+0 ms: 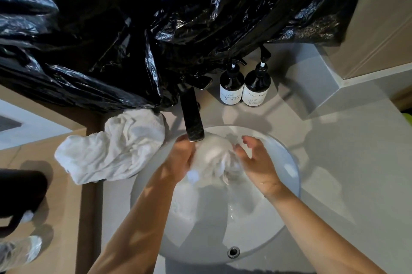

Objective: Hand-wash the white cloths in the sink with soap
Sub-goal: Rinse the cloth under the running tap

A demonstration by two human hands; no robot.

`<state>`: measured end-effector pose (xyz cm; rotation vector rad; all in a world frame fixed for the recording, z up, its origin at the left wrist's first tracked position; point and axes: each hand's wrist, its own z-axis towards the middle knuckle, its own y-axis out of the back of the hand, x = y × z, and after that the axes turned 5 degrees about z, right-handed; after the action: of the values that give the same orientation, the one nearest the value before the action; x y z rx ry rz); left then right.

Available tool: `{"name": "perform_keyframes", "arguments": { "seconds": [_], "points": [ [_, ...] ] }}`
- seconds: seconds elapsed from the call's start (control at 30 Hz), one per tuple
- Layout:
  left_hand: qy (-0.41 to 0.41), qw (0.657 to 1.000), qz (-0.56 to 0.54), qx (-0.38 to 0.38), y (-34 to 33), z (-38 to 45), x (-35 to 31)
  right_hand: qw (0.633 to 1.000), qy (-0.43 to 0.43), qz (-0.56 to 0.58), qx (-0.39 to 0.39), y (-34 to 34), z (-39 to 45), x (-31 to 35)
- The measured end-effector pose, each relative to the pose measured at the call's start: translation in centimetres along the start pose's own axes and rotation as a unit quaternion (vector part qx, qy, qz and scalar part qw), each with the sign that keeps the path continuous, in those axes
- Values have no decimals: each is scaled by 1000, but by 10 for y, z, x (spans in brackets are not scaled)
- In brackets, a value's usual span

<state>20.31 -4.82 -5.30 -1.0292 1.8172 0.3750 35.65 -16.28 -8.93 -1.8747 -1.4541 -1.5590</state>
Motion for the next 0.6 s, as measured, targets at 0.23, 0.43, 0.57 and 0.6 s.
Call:
{"name": "perform_keyframes", "arguments": {
  "seconds": [0.23,0.43,0.57,0.6],
  "points": [
    [53,998,22,29,-17,0,20,956,-123,230,137,-10,-16,-7],
    [39,952,252,-168,1,-5,34,890,-166,399,145,-26,-11,-18],
    [18,993,26,-112,23,-28,39,802,-217,524,186,-20,-14,-13],
    [20,994,-24,-104,27,-34,38,789,-242,533,188,-19,-15,-14]
  ]
}}
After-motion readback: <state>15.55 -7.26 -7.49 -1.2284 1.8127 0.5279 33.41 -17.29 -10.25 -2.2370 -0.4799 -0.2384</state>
